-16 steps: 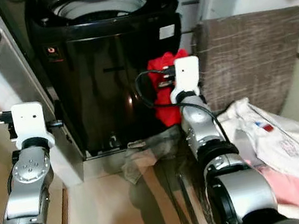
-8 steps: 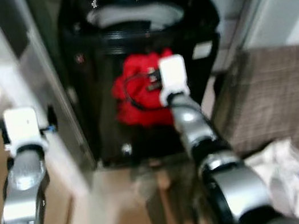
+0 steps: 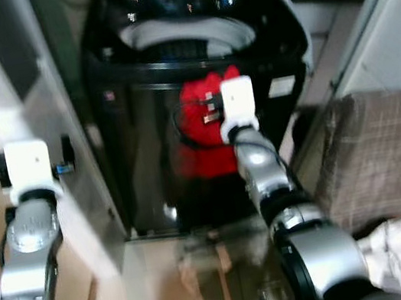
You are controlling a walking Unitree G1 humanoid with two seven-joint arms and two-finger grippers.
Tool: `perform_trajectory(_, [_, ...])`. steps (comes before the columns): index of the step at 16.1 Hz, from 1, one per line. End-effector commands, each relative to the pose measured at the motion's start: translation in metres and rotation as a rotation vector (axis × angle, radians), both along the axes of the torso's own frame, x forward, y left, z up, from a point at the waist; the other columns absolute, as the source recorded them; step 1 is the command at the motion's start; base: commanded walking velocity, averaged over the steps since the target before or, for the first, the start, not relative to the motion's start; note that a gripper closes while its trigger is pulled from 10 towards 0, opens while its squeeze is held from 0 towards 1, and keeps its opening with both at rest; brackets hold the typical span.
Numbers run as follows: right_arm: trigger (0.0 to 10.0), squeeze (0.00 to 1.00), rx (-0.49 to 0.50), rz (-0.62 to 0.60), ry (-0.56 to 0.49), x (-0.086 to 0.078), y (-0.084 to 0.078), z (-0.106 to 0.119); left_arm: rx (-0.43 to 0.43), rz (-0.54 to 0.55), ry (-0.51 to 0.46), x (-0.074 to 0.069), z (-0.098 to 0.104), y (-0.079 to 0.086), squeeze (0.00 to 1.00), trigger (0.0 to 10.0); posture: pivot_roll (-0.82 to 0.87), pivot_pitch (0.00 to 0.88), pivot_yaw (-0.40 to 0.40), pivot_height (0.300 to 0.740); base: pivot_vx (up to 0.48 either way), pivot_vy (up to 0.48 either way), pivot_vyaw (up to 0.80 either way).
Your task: Clothes washing
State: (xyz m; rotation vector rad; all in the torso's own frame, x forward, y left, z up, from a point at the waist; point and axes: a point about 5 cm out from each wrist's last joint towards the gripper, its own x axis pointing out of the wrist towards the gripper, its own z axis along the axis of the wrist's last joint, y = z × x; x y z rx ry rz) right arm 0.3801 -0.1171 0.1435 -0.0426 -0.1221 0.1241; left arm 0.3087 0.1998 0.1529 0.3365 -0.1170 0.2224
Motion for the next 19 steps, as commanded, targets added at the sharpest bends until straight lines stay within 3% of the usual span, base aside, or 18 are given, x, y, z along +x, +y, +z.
perform_trajectory(1, [10.0, 0.0, -0.038, -0.082, -0.128, 0.009, -0.017, 0.035, 0.114, -0.122, -0.122, 0.002, 0.03, -0.022, 0.0, 10.0, 0.05, 0.0, -0.082, 0.74, 0.446, 0.0, 0.0])
perform_trajectory(2, [10.0, 0.0, -0.048, -0.094, -0.151, 0.011, -0.018, 0.041, 0.14, -0.14, -0.147, 0.002, 0.037, -0.024, 0.0, 10.0, 0.05, 0.0, -0.082, 0.74, 0.446, 0.0, 0.0])
perform_trajectory(3, [10.0, 0.0, 0.025, -0.126, -0.194, 0.015, -0.027, 0.06, 0.174, -0.191, -0.196, 0.003, 0.056, -0.027, 0.0, 10.0, 0.05, 0.0, -0.085, 0.74, 0.45, 0.0, 0.0])
perform_trajectory(4, [10.0, 0.0, 0.112, -0.182, -0.17, 0.019, -0.037, 0.065, 0.197, -0.22, -0.222, 0.005, 0.067, -0.029, 0.0, 10.0, 0.06, 0.0, -0.08, 0.74, 0.454, 0.0, 0.0])
perform_trajectory(6, [10.0, 0.0, 0.164, -0.225, -0.131, 0.023, -0.04, 0.067, 0.164, -0.224, -0.216, 0.005, 0.068, -0.026, 0.0, 10.0, 0.06, 0.0, -0.073, 0.74, 0.458, 0.0, 0.0])
perform_trajectory(8, [10.0, 0.0, 0.161, -0.19, -0.185, 0.029, -0.033, 0.094, 0.15, -0.228, -0.203, 0.004, 0.065, -0.027, 0.0, 10.0, 0.06, 0.0, -0.068, 0.74, 0.458, 0.0, 0.0])
perform_trajectory(9, [10.0, 0.0, 0.116, -0.139, -0.296, 0.037, -0.028, 0.148, 0.131, -0.26, -0.196, 0.001, 0.062, -0.035, 0.0, 10.0, 0.06, 0.0, -0.072, 0.74, 0.454, 0.0, 0.0])
perform_trajectory(10, [10.0, 0.0, 0.084, -0.133, -0.327, 0.038, -0.029, 0.166, 0.131, -0.275, -0.196, 0.0, 0.062, -0.039, 0.0, 10.0, 0.06, 0.0, -0.074, 0.74, 0.454, 0.0, 0.0])
perform_trajectory(11, [10.0, 0.0, 0.015, -0.131, -0.384, 0.038, -0.031, 0.2, 0.133, -0.302, -0.203, -0.004, 0.064, -0.044, 0.0, 10.0, 0.08, 0.0, -0.091, 0.74, 0.458, 0.0, 0.0])
perform_trajectory(12, [10.0, 0.0, -0.039, -0.134, -0.409, 0.037, -0.032, 0.22, 0.136, -0.308, -0.211, -0.007, 0.067, -0.045, 0.0, 10.0, 0.1, 0.0, -0.105, 0.74, 0.458, 0.0, 0.0])
perform_trajectory(15, [10.0, 0.0, -0.163, -0.131, -0.422, 0.036, -0.025, 0.245, 0.14, -0.284, -0.228, -0.013, 0.073, -0.037, 0.0, 10.0, 0.13, 0.0, -0.124, 0.74, 0.459, 0.0, 0.0])
perform_trajectory(16, [10.0, 0.0, -0.186, -0.117, -0.387, 0.038, -0.02, 0.241, 0.137, -0.264, -0.235, -0.015, 0.074, -0.035, 0.0, 10.0, 0.14, 0.0, -0.13, 0.74, 0.289, 0.0, 0.0])
perform_trajectory(18, [10.0, 0.0, -0.359, -0.008, -0.191, 0.047, 0.01, 0.18, 0.09, -0.322, -0.28, -0.025, 0.091, -0.046, 0.0, 10.0, 0.17, 0.0, -0.138, 0.74, 0.0, 0.0, 0.0])
perform_trajectory(19, [10.0, 0.0, -0.399, 0.0, -0.161, 0.048, 0.012, 0.167, 0.09, -0.341, -0.285, -0.026, 0.094, -0.049, 0.0, 10.0, 0.17, 0.0, -0.138, 0.74, 0.0, 0.0, 0.0])
